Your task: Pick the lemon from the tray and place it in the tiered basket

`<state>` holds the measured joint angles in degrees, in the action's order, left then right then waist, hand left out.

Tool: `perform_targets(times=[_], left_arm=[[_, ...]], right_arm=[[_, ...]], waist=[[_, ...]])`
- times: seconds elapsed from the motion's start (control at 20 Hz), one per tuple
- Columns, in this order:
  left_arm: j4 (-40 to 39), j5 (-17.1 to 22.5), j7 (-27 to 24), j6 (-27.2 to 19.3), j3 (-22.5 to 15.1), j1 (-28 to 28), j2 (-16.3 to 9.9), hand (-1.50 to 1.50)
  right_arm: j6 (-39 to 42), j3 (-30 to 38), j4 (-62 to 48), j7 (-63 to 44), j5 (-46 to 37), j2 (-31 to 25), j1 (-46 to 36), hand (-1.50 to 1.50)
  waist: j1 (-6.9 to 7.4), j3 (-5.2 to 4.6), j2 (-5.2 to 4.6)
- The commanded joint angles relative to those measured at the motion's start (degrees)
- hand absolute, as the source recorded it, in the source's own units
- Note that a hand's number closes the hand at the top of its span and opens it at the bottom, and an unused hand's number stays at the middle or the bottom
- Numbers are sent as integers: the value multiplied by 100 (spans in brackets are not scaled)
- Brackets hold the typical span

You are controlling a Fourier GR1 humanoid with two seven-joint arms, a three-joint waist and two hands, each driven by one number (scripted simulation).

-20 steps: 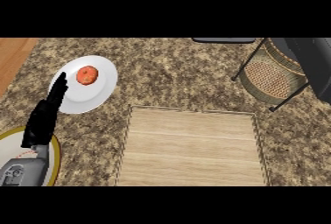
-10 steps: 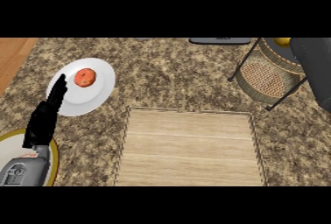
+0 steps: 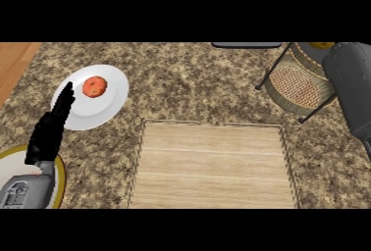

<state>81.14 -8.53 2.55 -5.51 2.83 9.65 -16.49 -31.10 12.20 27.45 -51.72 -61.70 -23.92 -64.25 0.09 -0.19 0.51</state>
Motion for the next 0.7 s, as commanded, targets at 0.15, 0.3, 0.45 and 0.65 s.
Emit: perform_targets(times=[0.15, 0.3, 0.45, 0.65], left_arm=[[210, -92, 208, -19, 28, -59, -13, 0], [410, -65, 246, -51, -1, -285, 77, 0], [472, 20, 167, 36, 195, -444, -105, 0], [352, 76, 115, 99, 285, -573, -157, 0]], right_arm=[[-183, -264, 1076, -693, -466, -187, 110, -150], [164, -129, 1851, -978, -363, -357, 503, -150], [564, -30, 2611, -1545, -286, -234, 582, -150], [817, 126, 3831, -1684, -33, 10, 1534, -150]], waist=[[-70, 15, -10], [-197, 14, 49], [-217, 11, 68], [-405, 10, 122]])
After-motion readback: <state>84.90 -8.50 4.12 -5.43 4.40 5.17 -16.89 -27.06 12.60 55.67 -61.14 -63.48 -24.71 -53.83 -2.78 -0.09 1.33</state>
